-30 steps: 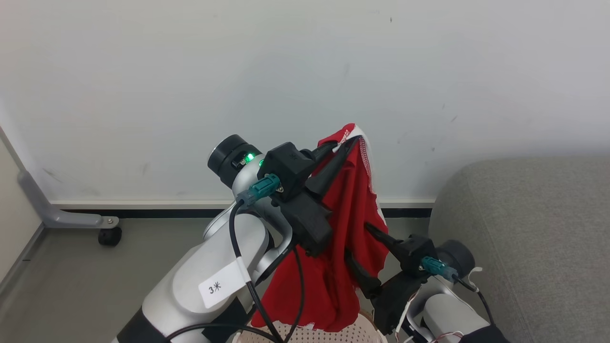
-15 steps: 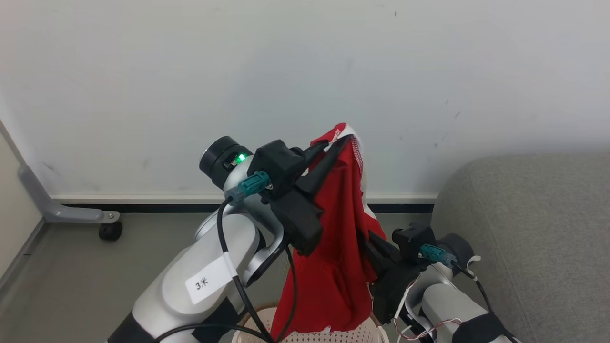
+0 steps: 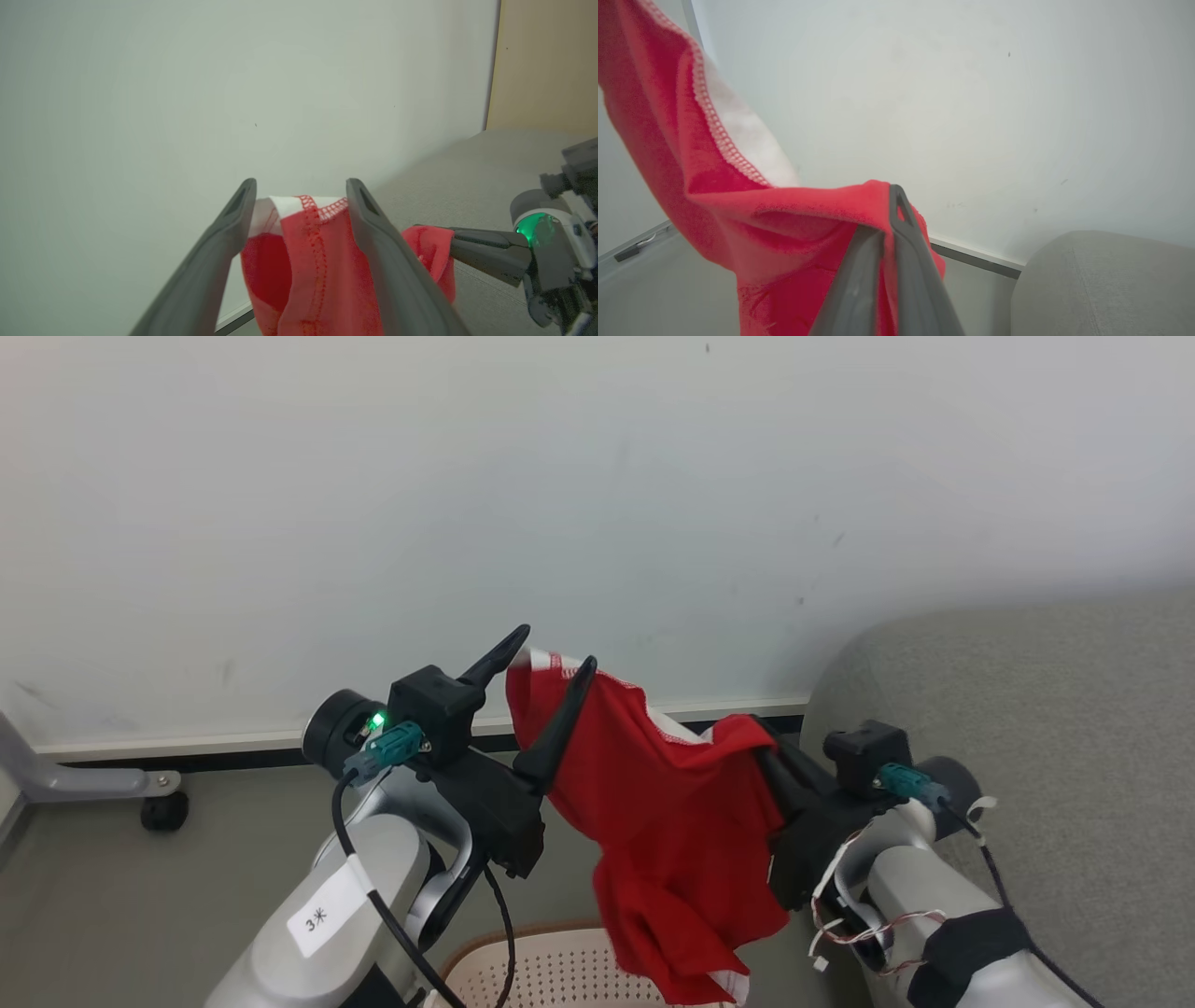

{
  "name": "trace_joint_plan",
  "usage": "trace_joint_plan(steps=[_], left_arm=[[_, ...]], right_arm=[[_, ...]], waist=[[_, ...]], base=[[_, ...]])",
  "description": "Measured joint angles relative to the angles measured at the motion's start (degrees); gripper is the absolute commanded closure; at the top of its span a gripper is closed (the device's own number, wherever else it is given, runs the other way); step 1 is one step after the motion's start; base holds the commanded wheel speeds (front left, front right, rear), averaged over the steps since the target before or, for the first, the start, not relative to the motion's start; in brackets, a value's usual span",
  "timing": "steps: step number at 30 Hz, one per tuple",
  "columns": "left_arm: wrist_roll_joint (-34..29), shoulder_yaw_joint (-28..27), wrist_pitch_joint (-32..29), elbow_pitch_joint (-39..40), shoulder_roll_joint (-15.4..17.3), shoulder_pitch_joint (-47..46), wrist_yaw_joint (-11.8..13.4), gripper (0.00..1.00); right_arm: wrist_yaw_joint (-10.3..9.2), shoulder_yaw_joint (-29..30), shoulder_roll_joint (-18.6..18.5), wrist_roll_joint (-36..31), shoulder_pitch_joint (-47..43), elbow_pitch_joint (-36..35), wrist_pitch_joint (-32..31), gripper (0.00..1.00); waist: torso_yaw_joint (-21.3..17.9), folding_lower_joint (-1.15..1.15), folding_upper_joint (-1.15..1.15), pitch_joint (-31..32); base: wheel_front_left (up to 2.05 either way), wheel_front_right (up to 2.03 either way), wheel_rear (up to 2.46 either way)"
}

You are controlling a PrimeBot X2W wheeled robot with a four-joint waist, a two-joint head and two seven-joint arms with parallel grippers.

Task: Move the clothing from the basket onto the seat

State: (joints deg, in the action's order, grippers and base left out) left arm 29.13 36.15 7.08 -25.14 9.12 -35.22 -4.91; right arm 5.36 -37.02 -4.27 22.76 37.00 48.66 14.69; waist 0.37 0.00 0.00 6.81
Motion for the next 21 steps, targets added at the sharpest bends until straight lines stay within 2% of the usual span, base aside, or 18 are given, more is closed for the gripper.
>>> trace_joint_plan(steps=[9, 21], left_arm=[[1.80, -1.08, 2.04, -0.46, 0.66, 4.44, 0.96, 0.00], [2.66, -0.21, 4.16, 0.87, 0.26, 12.29, 1.40, 0.00]], right_arm=[[-1.60, 3.64, -5.45, 0.00, 0.31, -1.90, 0.00, 1.00], [-2.93, 4.54, -11.26, -1.81, -3.03, -8.57, 0.00, 1.00]], waist=[[-3.90, 0.00, 0.00, -0.13], [-10.13, 0.00, 0.00, -0.07]], base=[[0.00, 0.00, 0.00], [0.00, 0.00, 0.00]])
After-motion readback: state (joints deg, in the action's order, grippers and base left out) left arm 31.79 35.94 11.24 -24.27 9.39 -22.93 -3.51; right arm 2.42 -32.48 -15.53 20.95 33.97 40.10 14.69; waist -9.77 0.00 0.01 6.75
